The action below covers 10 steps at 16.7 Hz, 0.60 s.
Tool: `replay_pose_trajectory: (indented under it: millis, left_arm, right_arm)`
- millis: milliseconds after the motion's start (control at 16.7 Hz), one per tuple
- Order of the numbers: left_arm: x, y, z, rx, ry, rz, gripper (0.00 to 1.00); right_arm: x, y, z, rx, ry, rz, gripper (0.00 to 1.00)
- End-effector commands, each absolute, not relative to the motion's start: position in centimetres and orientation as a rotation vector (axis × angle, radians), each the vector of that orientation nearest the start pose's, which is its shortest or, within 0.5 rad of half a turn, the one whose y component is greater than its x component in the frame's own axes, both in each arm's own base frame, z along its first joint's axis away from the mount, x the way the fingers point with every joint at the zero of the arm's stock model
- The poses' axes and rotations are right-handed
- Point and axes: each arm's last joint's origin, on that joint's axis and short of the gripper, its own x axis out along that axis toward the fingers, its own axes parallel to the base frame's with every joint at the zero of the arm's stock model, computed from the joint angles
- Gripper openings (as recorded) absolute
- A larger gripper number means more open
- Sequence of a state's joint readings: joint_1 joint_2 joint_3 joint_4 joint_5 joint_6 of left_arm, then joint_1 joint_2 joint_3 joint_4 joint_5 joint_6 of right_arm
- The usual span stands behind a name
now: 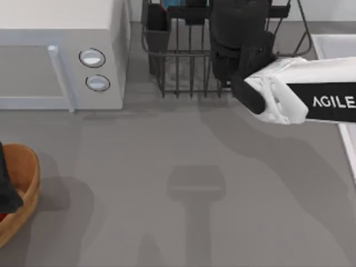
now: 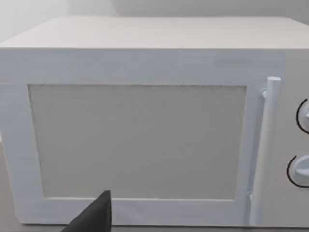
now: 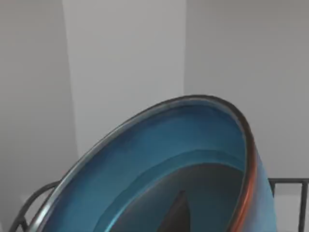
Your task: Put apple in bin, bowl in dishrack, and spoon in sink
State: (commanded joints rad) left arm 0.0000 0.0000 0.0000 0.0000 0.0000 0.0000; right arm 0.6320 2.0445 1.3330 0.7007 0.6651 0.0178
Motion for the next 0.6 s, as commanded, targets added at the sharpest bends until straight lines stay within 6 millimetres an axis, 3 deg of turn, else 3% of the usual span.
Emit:
replay_pose_trajectory:
  millis: [120,180,600]
  left_arm:
    - [10.57,-0.12,16.00,0.000,0.000,0.000,1.00]
    - [10.57,-0.12,16.00,0.000,0.000,0.000,1.00]
    - [10.57,-0.12,16.00,0.000,0.000,0.000,1.00]
  right_arm:
    - [38.24,26.23,21.90,0.000,0.000,-0.010,0.98]
    - [38.24,26.23,21.90,0.000,0.000,-0.010,1.00]
    - [38.24,26.23,21.90,0.000,0.000,-0.010,1.00]
